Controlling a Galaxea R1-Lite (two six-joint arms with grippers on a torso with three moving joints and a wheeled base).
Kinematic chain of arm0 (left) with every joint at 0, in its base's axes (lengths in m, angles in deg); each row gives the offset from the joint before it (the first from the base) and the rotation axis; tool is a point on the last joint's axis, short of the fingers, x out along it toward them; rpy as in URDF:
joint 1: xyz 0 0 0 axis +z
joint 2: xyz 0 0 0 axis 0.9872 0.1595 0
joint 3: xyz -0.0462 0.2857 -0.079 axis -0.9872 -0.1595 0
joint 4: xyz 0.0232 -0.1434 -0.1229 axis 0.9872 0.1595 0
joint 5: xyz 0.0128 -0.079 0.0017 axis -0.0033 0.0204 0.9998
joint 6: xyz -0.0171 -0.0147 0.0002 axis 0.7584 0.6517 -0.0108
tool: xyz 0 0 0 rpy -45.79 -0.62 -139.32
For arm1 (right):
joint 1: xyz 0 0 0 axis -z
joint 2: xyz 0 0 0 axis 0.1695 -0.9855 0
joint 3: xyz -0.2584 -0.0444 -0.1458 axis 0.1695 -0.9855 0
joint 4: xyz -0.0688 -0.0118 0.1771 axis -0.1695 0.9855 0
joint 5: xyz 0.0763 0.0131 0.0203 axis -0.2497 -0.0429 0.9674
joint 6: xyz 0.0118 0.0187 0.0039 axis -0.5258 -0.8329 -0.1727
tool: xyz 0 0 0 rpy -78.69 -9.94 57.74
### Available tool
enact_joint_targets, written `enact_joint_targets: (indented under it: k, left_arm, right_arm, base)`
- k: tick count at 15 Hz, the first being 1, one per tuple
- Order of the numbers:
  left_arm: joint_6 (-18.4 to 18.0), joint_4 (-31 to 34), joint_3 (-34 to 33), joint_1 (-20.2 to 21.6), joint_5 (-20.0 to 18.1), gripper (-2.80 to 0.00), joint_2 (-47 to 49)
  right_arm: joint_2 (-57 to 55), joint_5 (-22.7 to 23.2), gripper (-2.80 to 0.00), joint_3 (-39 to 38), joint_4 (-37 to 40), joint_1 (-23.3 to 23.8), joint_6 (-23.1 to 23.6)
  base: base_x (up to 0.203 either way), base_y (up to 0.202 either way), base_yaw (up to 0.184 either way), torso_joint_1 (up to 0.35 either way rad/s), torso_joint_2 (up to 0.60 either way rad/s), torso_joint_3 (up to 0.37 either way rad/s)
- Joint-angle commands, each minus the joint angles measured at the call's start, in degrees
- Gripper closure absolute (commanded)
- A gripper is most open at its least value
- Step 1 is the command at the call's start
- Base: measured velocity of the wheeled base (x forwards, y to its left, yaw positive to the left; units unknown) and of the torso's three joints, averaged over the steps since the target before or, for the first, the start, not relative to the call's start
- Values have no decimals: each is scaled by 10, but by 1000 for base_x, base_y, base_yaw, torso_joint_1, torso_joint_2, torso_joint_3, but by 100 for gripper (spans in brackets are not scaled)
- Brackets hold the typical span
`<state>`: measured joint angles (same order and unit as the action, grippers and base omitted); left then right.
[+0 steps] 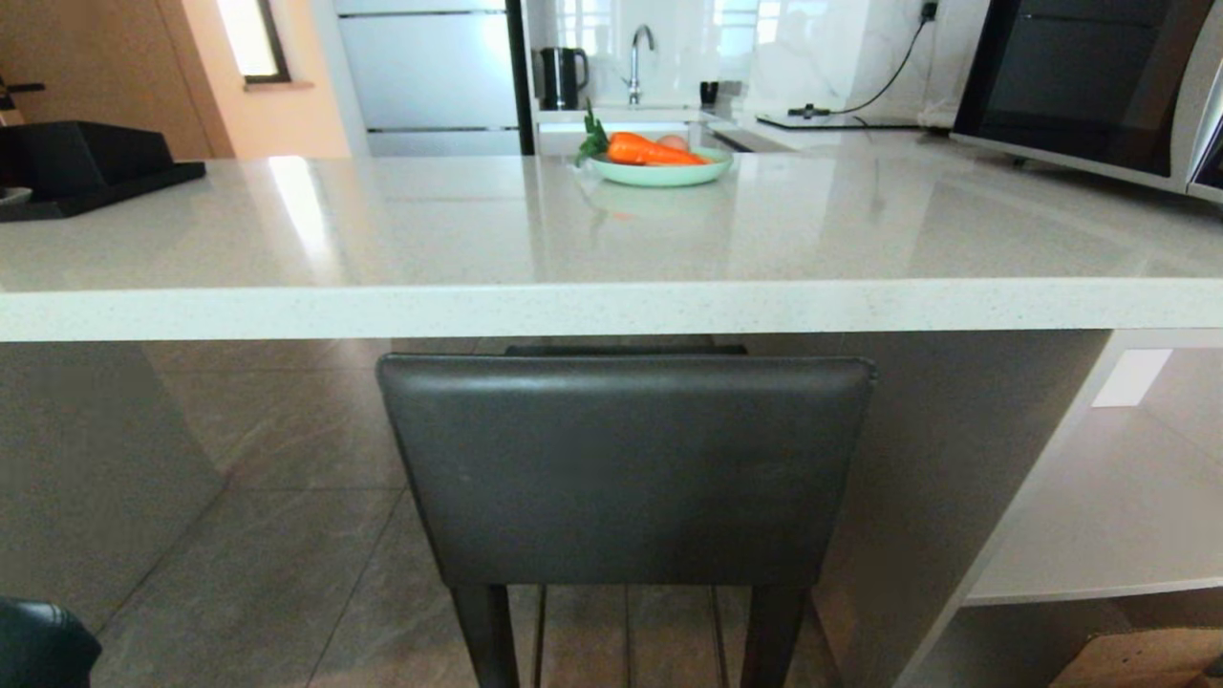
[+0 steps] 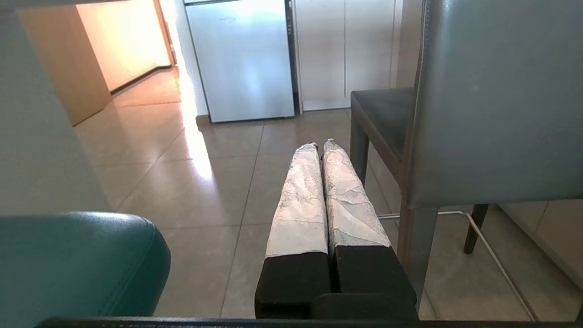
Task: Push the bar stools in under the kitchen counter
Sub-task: Push the blue chair back under the dining table
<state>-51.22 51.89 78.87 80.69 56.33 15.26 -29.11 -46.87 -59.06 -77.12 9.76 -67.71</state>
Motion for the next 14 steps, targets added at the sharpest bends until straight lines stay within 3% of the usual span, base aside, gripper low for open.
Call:
enact_joint_targets:
  k: [1,14]
  left_arm:
    - [-1,-1,-23,0,0,0,1]
    - [-1,-1,-23,0,0,0,1]
  right_arm:
    - [-1,0,0,-13,0,0,0]
    - [-1,0,0,-13,1,0,0]
  base:
    - [-60,0,1,12,4,0]
    - [-193,0,-2,4,3,2]
